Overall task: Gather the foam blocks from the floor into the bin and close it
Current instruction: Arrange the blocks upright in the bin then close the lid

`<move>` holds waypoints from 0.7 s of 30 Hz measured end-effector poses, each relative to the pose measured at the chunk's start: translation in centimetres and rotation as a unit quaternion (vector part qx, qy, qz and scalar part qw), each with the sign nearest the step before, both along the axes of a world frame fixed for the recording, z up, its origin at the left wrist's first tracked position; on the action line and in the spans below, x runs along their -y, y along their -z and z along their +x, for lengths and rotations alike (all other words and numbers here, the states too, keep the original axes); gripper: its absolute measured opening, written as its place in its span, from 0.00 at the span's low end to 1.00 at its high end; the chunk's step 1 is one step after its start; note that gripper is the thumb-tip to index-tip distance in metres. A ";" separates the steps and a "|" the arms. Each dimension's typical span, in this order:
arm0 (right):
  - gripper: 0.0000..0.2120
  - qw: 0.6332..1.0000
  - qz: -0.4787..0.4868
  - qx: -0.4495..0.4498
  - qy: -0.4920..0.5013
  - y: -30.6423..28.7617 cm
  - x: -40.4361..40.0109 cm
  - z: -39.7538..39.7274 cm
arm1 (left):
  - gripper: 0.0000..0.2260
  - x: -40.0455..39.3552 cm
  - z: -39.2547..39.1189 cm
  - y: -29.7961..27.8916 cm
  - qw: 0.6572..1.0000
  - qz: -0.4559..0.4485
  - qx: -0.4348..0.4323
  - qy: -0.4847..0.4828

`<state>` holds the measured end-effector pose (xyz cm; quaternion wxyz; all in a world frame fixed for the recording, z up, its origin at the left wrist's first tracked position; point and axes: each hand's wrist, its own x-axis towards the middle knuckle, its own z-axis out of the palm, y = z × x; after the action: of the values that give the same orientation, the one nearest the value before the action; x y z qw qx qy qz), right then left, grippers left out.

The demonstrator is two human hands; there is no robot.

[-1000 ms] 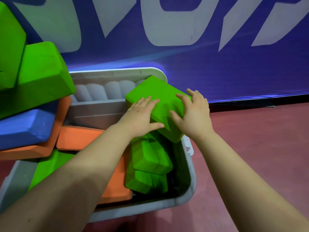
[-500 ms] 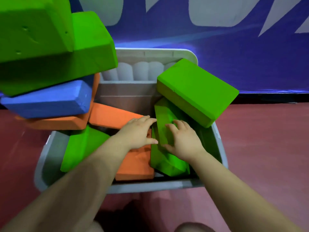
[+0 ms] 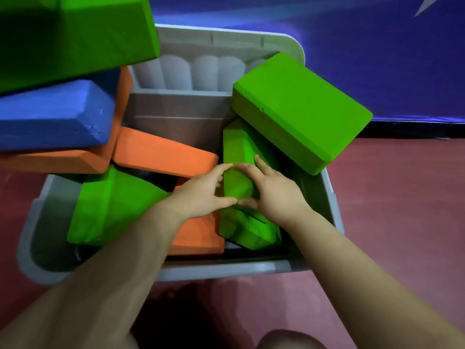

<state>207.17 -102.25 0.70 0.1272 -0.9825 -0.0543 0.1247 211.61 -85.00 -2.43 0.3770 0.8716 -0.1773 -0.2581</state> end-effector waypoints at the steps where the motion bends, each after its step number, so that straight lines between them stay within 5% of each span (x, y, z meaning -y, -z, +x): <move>1: 0.37 1.000 0.002 0.020 -0.002 -0.5 -0.5 0.2 | 0.36 -0.8 0.3 -0.4 1.000 -0.020 -0.013 -0.014; 11: 0.34 0.970 0.188 0.149 0.031 -6.5 -4.8 1.3 | 0.26 -5.6 1.3 -7.2 0.979 -0.173 0.047 -0.097; 21: 0.21 0.887 0.393 0.220 0.106 -10.3 -3.8 1.1 | 0.44 -2.1 0.5 -13.0 0.962 -0.136 0.215 -0.101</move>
<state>208.27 -98.48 10.98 0.5001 -0.8543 -0.0206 -0.1404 212.08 -82.85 10.54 0.4690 0.8607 -0.1982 0.0013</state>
